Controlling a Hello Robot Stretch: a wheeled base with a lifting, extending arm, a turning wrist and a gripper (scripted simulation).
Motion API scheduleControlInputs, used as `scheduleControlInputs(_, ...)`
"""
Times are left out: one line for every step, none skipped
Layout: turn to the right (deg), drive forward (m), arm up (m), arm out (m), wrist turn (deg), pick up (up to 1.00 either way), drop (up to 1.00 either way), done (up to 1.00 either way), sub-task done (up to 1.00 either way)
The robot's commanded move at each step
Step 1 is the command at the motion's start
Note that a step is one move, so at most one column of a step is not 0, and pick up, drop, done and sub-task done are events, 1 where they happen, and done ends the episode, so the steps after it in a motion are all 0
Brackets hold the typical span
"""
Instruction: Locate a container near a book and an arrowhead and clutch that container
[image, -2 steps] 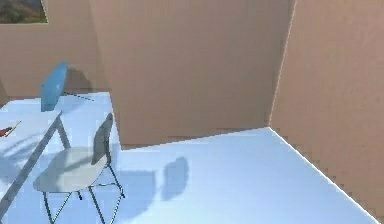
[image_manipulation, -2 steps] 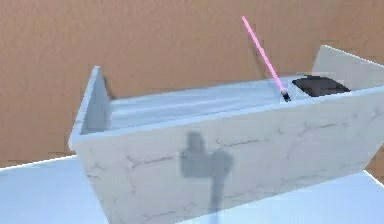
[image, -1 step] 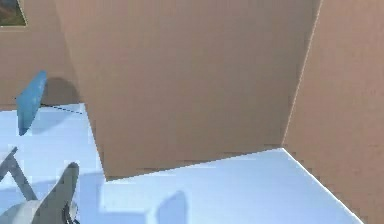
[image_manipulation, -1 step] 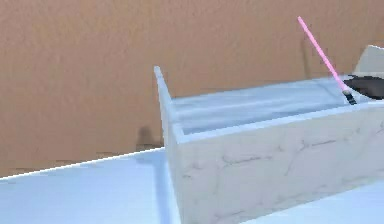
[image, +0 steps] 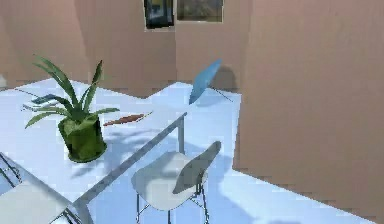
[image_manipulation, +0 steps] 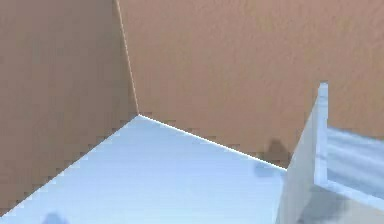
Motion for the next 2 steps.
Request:
scheduleControlInputs(-45.0,0.0,0.0,0.0,0.0,0.0,0.0,0.0,0.0)
scheduleControlInputs(-45.0,0.0,0.0,0.0,0.0,0.0,0.0,0.0,0.0)
